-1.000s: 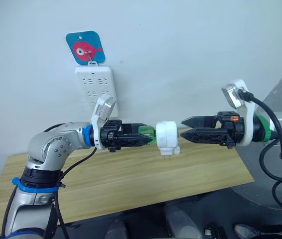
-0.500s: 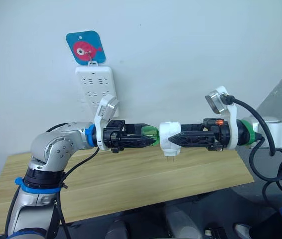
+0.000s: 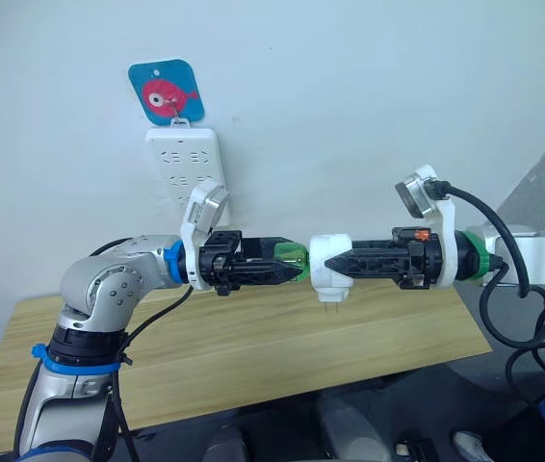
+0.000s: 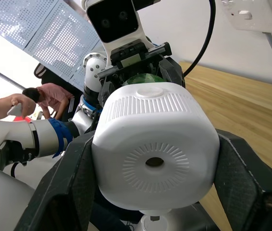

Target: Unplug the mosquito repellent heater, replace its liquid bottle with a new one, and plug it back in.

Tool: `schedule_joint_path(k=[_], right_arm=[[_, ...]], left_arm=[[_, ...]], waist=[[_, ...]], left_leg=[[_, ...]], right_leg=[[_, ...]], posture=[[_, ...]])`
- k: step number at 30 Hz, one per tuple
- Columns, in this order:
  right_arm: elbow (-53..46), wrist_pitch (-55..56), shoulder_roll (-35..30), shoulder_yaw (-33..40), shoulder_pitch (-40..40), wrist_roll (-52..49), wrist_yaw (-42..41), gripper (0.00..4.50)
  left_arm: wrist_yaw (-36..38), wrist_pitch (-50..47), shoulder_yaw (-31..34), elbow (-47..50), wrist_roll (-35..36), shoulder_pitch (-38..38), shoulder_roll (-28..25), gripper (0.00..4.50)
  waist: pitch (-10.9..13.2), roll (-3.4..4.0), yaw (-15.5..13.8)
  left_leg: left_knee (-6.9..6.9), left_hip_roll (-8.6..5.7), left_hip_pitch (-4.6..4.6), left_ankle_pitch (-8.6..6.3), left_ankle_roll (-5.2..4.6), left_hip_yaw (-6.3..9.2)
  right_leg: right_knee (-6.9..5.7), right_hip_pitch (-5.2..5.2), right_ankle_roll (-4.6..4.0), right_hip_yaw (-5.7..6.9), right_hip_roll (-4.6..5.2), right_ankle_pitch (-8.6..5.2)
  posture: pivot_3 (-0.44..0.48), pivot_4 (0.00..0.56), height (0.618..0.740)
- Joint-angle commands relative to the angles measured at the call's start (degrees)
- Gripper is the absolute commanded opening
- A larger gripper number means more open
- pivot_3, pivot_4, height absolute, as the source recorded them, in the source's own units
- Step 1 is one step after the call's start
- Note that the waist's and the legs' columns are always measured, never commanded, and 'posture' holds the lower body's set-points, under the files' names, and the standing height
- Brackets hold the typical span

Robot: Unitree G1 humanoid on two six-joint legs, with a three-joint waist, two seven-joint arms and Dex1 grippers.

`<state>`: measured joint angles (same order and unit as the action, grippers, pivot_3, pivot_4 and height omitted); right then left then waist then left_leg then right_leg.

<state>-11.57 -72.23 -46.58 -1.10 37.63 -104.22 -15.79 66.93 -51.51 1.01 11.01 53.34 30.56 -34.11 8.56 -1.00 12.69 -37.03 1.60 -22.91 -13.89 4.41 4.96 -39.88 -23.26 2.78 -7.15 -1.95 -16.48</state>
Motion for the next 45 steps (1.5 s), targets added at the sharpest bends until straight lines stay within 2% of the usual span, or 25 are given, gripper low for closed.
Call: schedule_joint_path(k=[1,6,7,15,23,31,36,45], right_arm=[[-1.19,1.26,0.1,-0.22,1.03,-4.87,0.37,2.94],[-1.04,2.37,-1.06,-0.4,-0.43,-7.72,3.01,2.94],[-0.95,2.67,-1.27,-0.39,-0.74,-8.23,3.65,2.94],[0.78,4.6,-2.63,0.09,-3.5,-8.78,9.35,2.94],[1.79,5.78,-0.77,0.18,-4.08,-8.78,18.93,2.94],[0.71,6.8,2.75,0.56,-4.54,-8.78,26.72,2.94],[-0.11,7.13,4.86,0.9,-4.63,-8.78,29.25,2.94],[-0.63,7.6,7.78,1.75,-4.77,-8.78,32.12,2.94]], left_arm=[[0.1,6.25,-2.09,1.26,-6.11,1.27,-0.76,2.65],[2.05,18.04,-4.24,0.9,-14.96,0.7,-1.43,4.24],[2.06,19.94,-4.3,0.72,-16.17,0.69,-1.35,4.28],[3.24,37.9,-6.56,-1.06,-29.04,-0.7,-3.09,4.28],[3.18,58.26,-8.32,-6.94,-37.51,-1.01,-0.44,4.28],[0.92,66.95,-10.81,-11.2,-42.59,-0.42,2.61,4.28],[-2.5,70.22,-12.16,-14.32,-47.2,0.44,4.01,4.28],[-5.47,74.62,-12.57,-17.62,-49.89,1.76,5.4,4.28]], waist=[[0.0,0.0,0.0],[0.0,0.0,-0.07],[0.0,0.0,-0.09],[-0.01,0.0,-0.13],[0.0,0.0,-0.13],[-0.01,0.01,-0.03],[-0.02,0.01,0.02],[-0.02,0.02,0.03]], left_leg=[[0.0,0.0,0.0,0.0,0.0,0.0],[0.0,0.0,-0.01,0.0,0.0,-0.01],[0.0,-0.01,-0.01,0.0,0.0,-0.01],[0.01,0.0,0.0,0.0,0.0,-0.02],[0.0,0.0,-0.01,0.0,-0.01,-0.04],[0.0,0.0,-0.01,0.0,-0.01,-0.04],[0.01,0.0,-0.01,0.0,-0.01,-0.03],[0.0,0.0,-0.02,0.0,-0.01,-0.02]], right_leg=[[0.0,0.0,0.0,0.0,0.0,0.0],[0.01,0.0,-0.07,-0.02,0.0,0.04],[0.01,0.0,-0.08,-0.02,0.0,0.04],[0.01,0.0,-0.07,-0.04,0.0,0.04],[0.01,0.0,-0.1,-0.07,0.0,0.06],[-0.01,0.0,-0.12,-0.07,0.0,0.07],[-0.01,0.0,-0.13,-0.07,0.0,0.08],[-0.01,0.0,-0.15,-0.06,0.0,0.09]], posture=[[-0.218,0.066,0.74],[-0.218,0.071,0.74],[-0.218,0.071,0.74],[-0.218,0.071,0.74],[-0.233,0.084,0.74],[-0.24,0.083,0.74],[-0.243,0.083,0.74],[-0.248,0.083,0.74]])
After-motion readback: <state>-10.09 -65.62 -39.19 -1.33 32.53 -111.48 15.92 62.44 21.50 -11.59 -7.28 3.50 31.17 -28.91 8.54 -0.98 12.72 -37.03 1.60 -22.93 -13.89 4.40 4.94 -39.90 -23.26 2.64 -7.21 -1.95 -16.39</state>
